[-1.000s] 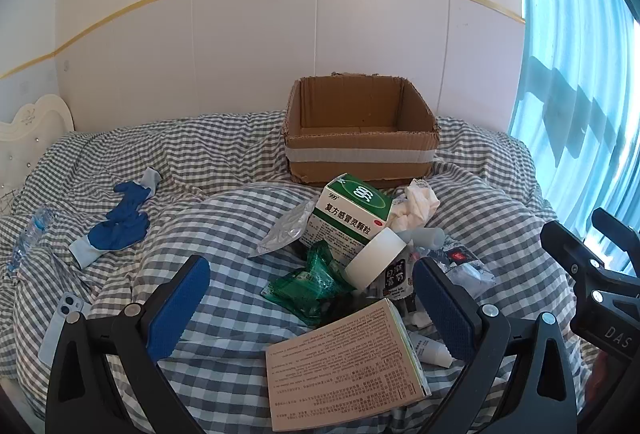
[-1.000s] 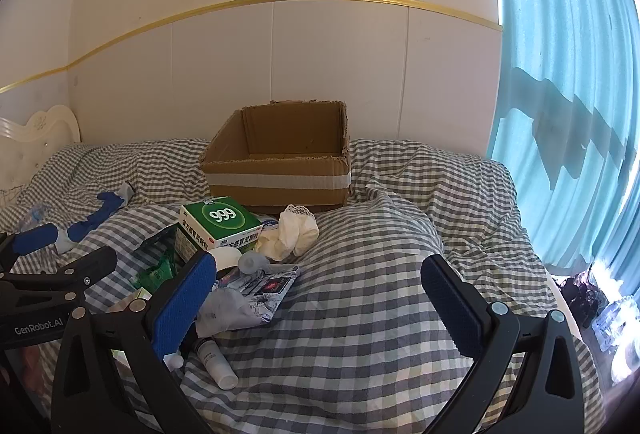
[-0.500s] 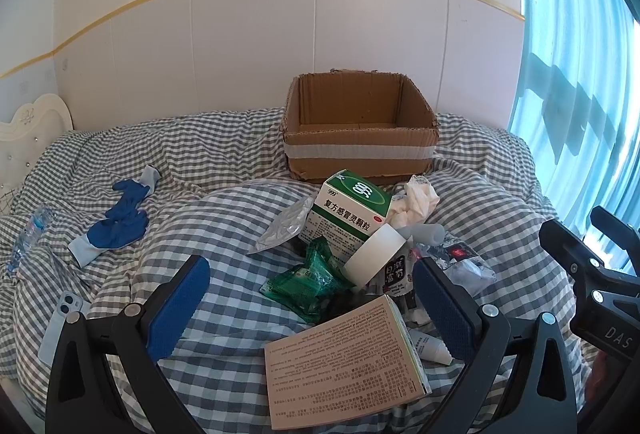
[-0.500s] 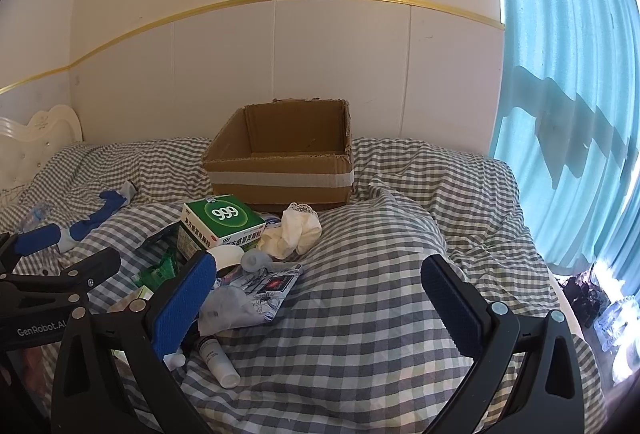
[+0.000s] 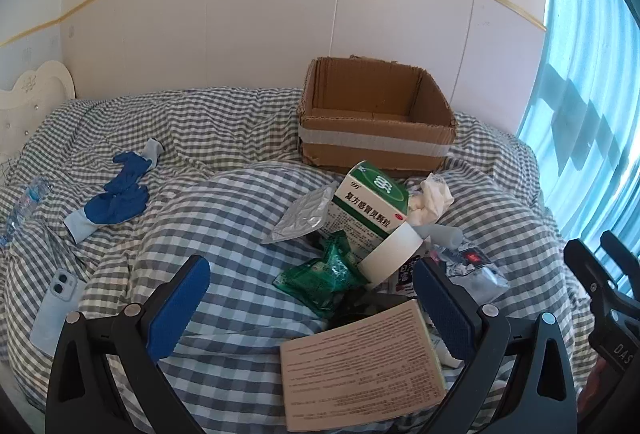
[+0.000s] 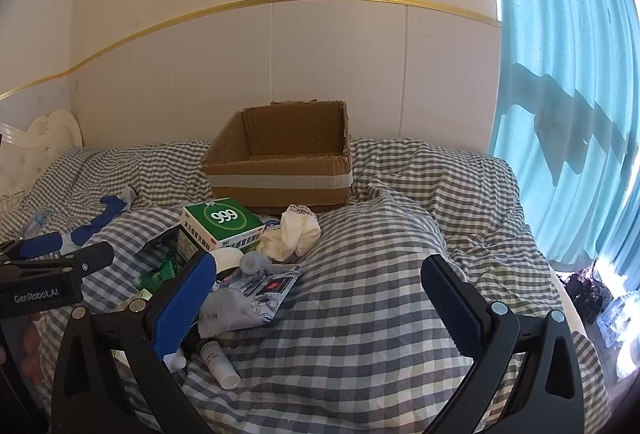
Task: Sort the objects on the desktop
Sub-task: 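Reach the left gripper toward the red-white medicine box in the pile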
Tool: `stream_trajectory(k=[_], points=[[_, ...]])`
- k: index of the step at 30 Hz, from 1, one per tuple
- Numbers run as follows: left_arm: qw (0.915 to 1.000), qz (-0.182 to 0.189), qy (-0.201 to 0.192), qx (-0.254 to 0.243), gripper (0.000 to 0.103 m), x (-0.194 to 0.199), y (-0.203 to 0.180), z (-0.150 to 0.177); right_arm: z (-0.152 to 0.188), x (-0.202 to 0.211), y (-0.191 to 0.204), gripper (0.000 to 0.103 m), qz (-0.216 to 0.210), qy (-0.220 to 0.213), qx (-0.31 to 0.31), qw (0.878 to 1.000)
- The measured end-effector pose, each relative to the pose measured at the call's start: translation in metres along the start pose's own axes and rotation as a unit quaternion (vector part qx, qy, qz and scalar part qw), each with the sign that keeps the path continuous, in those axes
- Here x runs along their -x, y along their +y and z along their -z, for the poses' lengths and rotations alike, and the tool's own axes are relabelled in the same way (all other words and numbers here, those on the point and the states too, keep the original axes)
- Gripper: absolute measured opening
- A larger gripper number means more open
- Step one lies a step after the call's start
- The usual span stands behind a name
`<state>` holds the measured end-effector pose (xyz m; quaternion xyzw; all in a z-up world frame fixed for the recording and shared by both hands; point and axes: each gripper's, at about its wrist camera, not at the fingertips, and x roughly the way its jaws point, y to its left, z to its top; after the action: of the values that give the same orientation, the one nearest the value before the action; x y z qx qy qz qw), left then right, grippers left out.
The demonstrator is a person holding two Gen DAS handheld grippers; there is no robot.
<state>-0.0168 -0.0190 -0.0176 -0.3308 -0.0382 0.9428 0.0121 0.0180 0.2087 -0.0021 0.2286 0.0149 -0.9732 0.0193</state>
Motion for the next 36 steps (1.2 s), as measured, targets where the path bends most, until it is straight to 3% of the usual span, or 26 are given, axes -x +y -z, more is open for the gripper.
stream_trajectory(k=[6,9,19,26,29,32,36], points=[[0.9994,0.006,0.01,-0.034,0.103,0.008,0.0,0.001,0.0,-0.001,0.002,0.103,0.001,0.003,0.006,1.0],[0.9965,0.016,0.028,-0.077,0.103,0.012,-0.006,0.01,0.0,-0.001,0.001,0.103,0.002,0.004,0.006,1.0],[0.976,0.045,0.087,-0.194,0.103,0.003,-0.038,0.052,0.001,-0.002,-0.001,0.103,0.002,0.007,0.005,1.0],[0.9537,0.059,0.071,-0.286,0.103,0.015,-0.07,0.071,0.003,-0.003,0.0,0.103,0.003,0.012,0.007,1.0],[0.9554,0.05,0.085,-0.278,0.103,0.002,-0.069,0.07,0.003,-0.004,0.001,0.103,0.002,0.014,0.009,1.0],[0.9658,0.022,0.097,-0.239,0.103,-0.015,-0.053,0.062,0.003,-0.005,0.003,0.103,0.001,0.016,0.011,1.0],[0.9748,0.042,0.124,-0.181,0.103,-0.026,-0.03,0.055,0.004,-0.006,0.004,0.103,0.0,0.019,0.014,1.0]])
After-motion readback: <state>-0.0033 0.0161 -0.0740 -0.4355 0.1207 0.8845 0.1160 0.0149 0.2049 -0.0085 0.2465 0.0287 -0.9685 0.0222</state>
